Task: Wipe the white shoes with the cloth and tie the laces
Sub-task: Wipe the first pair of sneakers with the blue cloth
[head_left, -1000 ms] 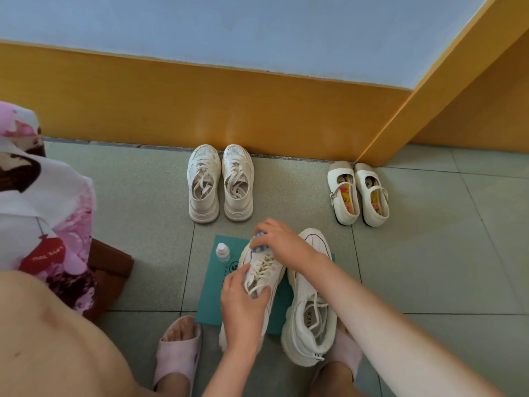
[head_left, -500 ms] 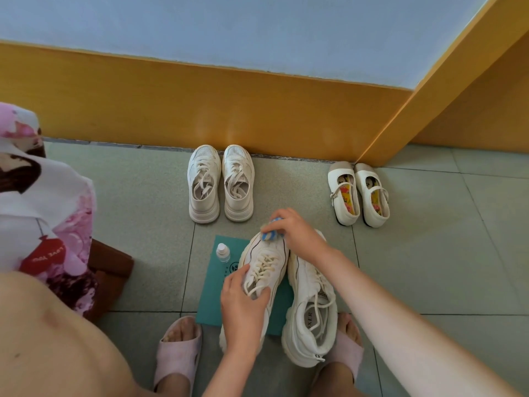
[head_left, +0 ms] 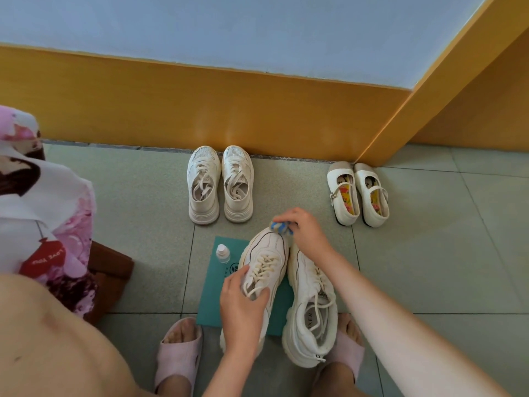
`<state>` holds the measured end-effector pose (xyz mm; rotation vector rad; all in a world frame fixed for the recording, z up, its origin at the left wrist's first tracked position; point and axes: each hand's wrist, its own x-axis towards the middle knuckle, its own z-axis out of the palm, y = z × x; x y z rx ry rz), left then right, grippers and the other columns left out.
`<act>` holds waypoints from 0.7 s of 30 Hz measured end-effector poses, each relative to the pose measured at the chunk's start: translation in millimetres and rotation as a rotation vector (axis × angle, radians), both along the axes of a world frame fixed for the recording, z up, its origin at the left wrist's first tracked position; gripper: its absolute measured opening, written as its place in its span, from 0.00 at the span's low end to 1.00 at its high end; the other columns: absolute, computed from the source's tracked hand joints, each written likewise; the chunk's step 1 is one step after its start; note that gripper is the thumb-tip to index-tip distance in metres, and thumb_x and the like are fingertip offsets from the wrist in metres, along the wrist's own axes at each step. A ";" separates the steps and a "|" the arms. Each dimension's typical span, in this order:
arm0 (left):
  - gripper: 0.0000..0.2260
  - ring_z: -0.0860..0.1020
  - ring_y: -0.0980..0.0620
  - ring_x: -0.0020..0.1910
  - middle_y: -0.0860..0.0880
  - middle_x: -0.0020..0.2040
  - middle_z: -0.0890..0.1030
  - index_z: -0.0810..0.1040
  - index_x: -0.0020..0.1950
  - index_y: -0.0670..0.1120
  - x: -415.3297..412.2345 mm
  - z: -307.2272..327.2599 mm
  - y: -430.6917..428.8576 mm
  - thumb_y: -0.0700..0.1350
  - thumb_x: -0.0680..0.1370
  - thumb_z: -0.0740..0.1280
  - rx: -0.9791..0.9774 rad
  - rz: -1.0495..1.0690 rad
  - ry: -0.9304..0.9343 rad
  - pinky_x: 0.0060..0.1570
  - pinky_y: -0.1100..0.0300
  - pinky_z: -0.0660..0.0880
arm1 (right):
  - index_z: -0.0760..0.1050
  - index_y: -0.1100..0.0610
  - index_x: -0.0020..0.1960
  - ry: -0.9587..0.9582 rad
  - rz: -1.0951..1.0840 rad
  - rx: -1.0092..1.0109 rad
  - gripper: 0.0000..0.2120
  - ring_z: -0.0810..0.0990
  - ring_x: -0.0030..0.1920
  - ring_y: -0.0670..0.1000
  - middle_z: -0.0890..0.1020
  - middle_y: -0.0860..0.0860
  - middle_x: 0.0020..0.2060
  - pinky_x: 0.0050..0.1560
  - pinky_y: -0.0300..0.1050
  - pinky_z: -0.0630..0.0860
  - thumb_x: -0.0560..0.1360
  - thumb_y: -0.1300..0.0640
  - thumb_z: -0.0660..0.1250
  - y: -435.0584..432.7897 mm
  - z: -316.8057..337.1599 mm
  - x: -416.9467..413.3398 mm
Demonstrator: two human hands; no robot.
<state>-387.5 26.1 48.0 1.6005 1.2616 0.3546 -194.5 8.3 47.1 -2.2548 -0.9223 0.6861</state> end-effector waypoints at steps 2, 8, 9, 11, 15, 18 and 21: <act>0.24 0.72 0.58 0.53 0.52 0.56 0.76 0.76 0.62 0.48 -2.3 0.6 2.6 0.38 0.68 0.75 -0.009 0.000 -0.013 0.53 0.66 0.66 | 0.80 0.58 0.58 0.102 -0.105 0.081 0.18 0.74 0.52 0.48 0.77 0.55 0.54 0.49 0.24 0.68 0.78 0.71 0.56 4.0 0.8 -5.2; 0.23 0.78 0.54 0.52 0.51 0.53 0.80 0.78 0.61 0.49 -9.3 -4.3 16.6 0.41 0.67 0.76 -0.060 0.013 -0.024 0.53 0.60 0.73 | 0.79 0.60 0.58 0.182 -0.130 0.147 0.17 0.73 0.56 0.45 0.77 0.53 0.55 0.52 0.20 0.64 0.77 0.72 0.57 2.8 -5.5 -23.2; 0.23 0.78 0.54 0.52 0.51 0.53 0.80 0.78 0.61 0.49 -10.2 -5.2 18.4 0.41 0.66 0.76 -0.075 0.014 -0.026 0.55 0.57 0.74 | 0.80 0.60 0.58 0.175 -0.144 0.150 0.17 0.72 0.55 0.45 0.76 0.52 0.55 0.53 0.21 0.64 0.77 0.72 0.57 2.1 -6.0 -26.6; 0.23 0.78 0.53 0.52 0.51 0.53 0.81 0.78 0.60 0.49 -11.4 -6.0 20.7 0.41 0.66 0.76 -0.086 0.013 -0.029 0.57 0.53 0.75 | 0.80 0.59 0.58 0.154 -0.194 0.162 0.18 0.73 0.56 0.47 0.76 0.52 0.55 0.55 0.27 0.66 0.77 0.72 0.57 0.8 -8.1 -35.2; 0.22 0.79 0.53 0.51 0.51 0.52 0.82 0.78 0.60 0.48 -12.9 -5.3 24.0 0.41 0.67 0.76 -0.084 0.004 -0.041 0.55 0.55 0.75 | 0.79 0.57 0.60 0.091 -0.361 0.206 0.20 0.74 0.57 0.49 0.76 0.53 0.56 0.59 0.38 0.69 0.77 0.72 0.57 -0.5 -11.5 -60.9; 0.22 0.79 0.54 0.51 0.51 0.52 0.82 0.79 0.60 0.48 -15.5 -5.9 27.1 0.40 0.67 0.76 -0.088 0.001 -0.047 0.54 0.57 0.75 | 0.77 0.56 0.62 0.071 -0.463 0.226 0.21 0.73 0.56 0.48 0.75 0.51 0.56 0.59 0.39 0.71 0.77 0.71 0.56 -2.2 -12.3 -81.0; 0.22 0.80 0.54 0.51 0.51 0.51 0.82 0.79 0.60 0.48 -17.8 -5.2 29.5 0.40 0.67 0.76 -0.103 -0.004 -0.054 0.54 0.57 0.75 | 0.77 0.53 0.63 0.031 -0.509 0.203 0.21 0.73 0.58 0.48 0.75 0.50 0.56 0.61 0.41 0.71 0.77 0.70 0.56 -4.1 -14.3 -98.4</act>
